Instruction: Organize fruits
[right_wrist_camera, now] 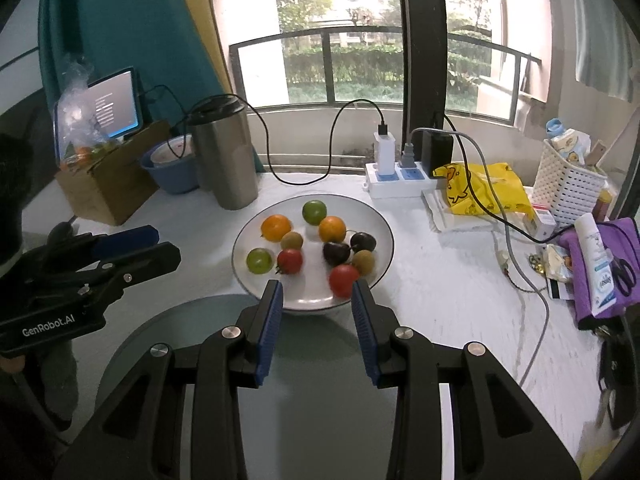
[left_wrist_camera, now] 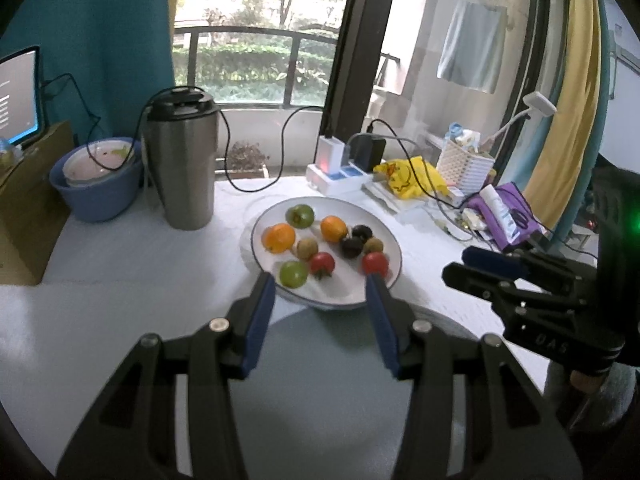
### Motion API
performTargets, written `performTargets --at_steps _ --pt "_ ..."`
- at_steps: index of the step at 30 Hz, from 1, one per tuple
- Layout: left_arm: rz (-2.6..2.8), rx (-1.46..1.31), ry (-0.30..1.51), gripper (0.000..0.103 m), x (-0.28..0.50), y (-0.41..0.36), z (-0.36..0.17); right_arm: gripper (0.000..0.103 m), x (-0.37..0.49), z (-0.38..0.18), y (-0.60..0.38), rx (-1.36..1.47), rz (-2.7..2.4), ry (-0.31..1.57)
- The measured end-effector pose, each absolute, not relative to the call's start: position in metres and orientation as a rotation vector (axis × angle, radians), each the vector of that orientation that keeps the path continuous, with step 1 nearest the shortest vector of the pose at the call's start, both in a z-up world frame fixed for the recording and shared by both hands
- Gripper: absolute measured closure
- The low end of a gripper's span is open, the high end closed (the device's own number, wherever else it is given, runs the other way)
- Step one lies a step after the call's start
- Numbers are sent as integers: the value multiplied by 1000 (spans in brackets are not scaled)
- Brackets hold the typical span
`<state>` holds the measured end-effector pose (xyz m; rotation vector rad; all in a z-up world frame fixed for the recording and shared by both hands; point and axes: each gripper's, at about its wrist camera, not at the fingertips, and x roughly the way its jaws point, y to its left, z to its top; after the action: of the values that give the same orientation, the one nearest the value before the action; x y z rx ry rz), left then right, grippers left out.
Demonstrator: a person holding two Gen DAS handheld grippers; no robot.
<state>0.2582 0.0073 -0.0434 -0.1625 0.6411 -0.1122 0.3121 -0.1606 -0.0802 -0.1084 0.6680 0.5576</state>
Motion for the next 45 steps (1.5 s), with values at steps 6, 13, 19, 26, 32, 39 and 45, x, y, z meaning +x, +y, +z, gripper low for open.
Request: performTargets --at_steps 6,13,19,26,32,39,45 --pt "-110 -156 629 54 235 4 -41 65 288 -77 -163 -114 554 655" --pt "-84 -153 616 54 205 4 -36 65 260 -73 -167 -118 556 637" --pt "-55 -136 594 54 178 0 -30 65 235 -64 -173 -123 552 608" --pt "-40 -130 542 17 142 -4 -16 59 205 -50 -182 -119 544 561" --pt "-44 -137 468 11 108 -10 4 52 178 -35 -196 -99 533 514" --pt "-11 -61 397 8 81 -29 32 20 148 -8 -211 -78 498 445" --pt "13 -33 350 8 67 -38 51 17 122 17 -228 -51 461 380"
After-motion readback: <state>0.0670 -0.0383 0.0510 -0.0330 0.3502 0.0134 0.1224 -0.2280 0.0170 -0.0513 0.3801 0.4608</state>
